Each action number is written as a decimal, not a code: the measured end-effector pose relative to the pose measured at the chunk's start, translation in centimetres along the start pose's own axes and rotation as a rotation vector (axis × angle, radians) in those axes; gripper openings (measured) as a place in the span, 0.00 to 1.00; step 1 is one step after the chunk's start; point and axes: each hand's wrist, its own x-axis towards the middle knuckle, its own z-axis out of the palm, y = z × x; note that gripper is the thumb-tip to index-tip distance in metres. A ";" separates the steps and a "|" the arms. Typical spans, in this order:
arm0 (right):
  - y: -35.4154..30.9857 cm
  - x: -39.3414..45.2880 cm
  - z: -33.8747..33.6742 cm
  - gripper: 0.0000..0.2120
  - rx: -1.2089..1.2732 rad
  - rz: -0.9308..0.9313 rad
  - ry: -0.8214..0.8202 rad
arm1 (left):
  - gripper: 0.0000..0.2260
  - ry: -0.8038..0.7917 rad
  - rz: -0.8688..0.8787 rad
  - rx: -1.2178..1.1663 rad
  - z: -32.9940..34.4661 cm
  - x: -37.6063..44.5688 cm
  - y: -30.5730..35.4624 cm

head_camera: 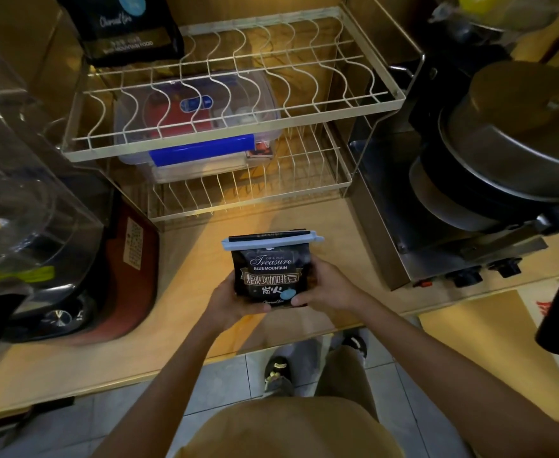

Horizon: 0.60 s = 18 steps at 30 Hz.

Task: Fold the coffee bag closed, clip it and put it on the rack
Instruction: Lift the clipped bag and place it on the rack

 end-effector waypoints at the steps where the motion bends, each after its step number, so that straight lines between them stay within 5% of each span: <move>1: -0.1 0.0 -0.1 0.37 -0.001 0.004 -0.004 | 0.39 0.021 0.019 0.036 0.0 0.2 0.1; 8: -3.4 -0.7 -1.6 0.34 -0.045 -0.032 -0.033 | 0.32 0.027 0.151 0.265 -2.1 0.0 2.7; 14: -10.1 -2.8 -4.4 0.32 -0.144 -0.181 -0.021 | 0.25 -0.110 0.310 0.317 -5.2 -2.1 10.0; 18: -15.5 -4.4 -6.5 0.29 -0.240 -0.321 0.029 | 0.28 -0.034 0.442 0.414 -7.3 -3.6 15.8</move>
